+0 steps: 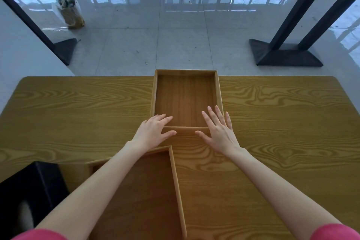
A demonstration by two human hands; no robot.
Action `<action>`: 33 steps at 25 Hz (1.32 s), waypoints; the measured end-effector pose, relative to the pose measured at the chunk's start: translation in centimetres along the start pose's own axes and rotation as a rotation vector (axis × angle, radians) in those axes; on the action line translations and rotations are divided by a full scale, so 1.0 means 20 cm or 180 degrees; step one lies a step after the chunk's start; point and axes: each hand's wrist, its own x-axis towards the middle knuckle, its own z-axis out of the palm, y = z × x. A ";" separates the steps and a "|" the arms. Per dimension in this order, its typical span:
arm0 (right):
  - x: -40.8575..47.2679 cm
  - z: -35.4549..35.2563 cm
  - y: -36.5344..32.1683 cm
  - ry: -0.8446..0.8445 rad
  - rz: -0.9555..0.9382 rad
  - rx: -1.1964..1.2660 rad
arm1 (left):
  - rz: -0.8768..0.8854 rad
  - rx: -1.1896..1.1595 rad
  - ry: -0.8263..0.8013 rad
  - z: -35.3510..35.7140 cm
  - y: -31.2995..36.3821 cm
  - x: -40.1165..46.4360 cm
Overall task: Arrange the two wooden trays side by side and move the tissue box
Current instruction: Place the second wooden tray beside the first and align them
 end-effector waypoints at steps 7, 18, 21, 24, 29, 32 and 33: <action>-0.25 0.02 -0.28 0.0110 -0.0078 0.0561 | -0.0165 0.0070 0.0489 0.01 -0.15 -0.36; -0.44 0.21 -0.55 -0.0250 0.0543 0.0767 | -0.0432 0.0463 0.0534 0.16 -0.24 -0.54; -0.47 0.21 -0.53 -0.0163 0.0636 0.0798 | -0.0378 0.0388 0.0580 0.19 -0.21 -0.53; -0.51 0.20 -0.47 -0.0105 0.0738 0.0778 | -0.0196 0.0271 0.0501 0.20 -0.17 -0.53; -0.58 0.18 -0.38 0.0057 0.0899 0.0849 | -0.0548 0.0311 0.0723 0.22 -0.19 -0.60; -0.62 0.18 -0.37 0.0069 0.1055 0.0898 | -0.1144 -0.0116 0.0682 0.24 -0.23 -0.73; -0.64 0.19 -0.37 0.0053 0.1111 0.0893 | -0.1282 -0.0322 0.0611 0.25 -0.23 -0.77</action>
